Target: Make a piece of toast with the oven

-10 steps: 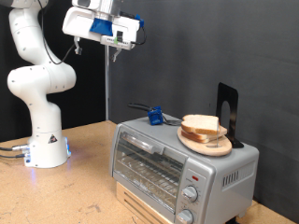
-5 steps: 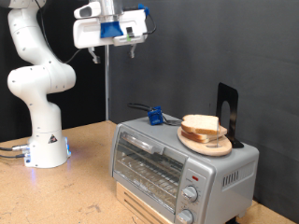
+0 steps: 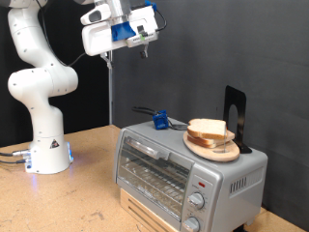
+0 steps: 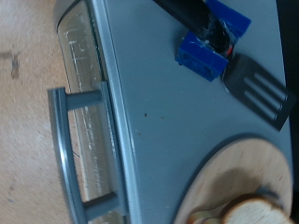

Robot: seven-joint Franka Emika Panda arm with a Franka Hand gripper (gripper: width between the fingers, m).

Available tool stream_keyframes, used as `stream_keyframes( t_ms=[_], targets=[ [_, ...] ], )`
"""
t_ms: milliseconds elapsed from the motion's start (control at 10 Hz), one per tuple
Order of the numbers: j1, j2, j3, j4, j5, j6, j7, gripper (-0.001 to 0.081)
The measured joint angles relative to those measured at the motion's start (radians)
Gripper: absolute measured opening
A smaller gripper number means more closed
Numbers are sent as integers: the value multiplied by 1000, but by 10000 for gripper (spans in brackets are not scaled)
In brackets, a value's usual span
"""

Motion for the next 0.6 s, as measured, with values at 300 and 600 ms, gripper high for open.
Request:
stream_keyframes(
  t_ms=[300,600],
  targets=[
    [22,42,-18,22,-8,7,-176,809],
    [25,36,-30,-35,99,126,-189,809]
  ],
)
